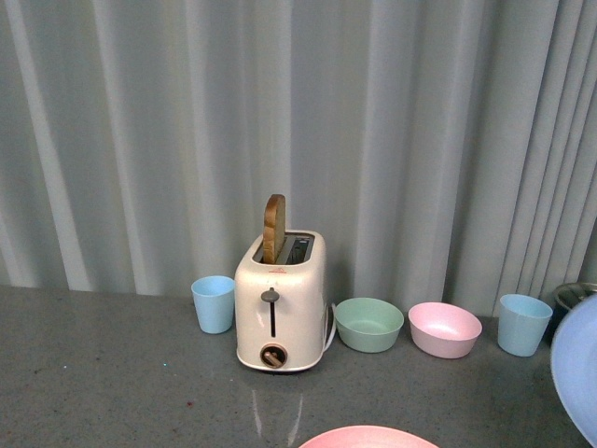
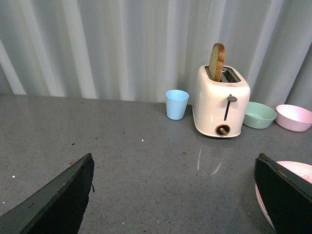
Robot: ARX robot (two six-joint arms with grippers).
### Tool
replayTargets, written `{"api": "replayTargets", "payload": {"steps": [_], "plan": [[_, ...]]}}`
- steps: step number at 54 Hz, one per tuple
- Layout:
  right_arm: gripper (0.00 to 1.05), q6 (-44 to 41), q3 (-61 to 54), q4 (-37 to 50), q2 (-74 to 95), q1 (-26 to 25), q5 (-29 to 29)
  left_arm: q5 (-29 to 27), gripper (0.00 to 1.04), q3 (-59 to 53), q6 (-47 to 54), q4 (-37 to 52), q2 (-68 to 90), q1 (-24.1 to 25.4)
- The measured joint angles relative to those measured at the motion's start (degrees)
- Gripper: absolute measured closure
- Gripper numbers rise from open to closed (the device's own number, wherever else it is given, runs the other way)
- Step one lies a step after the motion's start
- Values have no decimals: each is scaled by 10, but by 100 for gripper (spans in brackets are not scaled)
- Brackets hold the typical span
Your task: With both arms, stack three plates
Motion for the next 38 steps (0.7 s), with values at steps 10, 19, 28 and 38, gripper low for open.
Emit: {"api": "replayTargets", "payload": {"steps": [10, 19, 28, 38], "plan": [[101, 69, -51, 40, -56, 148, -9, 0, 7, 0, 0, 0, 0, 0], [102, 123, -103, 94, -36, 256, 6, 0, 7, 0, 0, 0, 0, 0], [101, 170, -127, 145, 22, 290, 1, 0, 7, 0, 0, 0, 0, 0], [102, 210, -142, 188, 83, 289, 1, 0, 7, 0, 0, 0, 0, 0]]}}
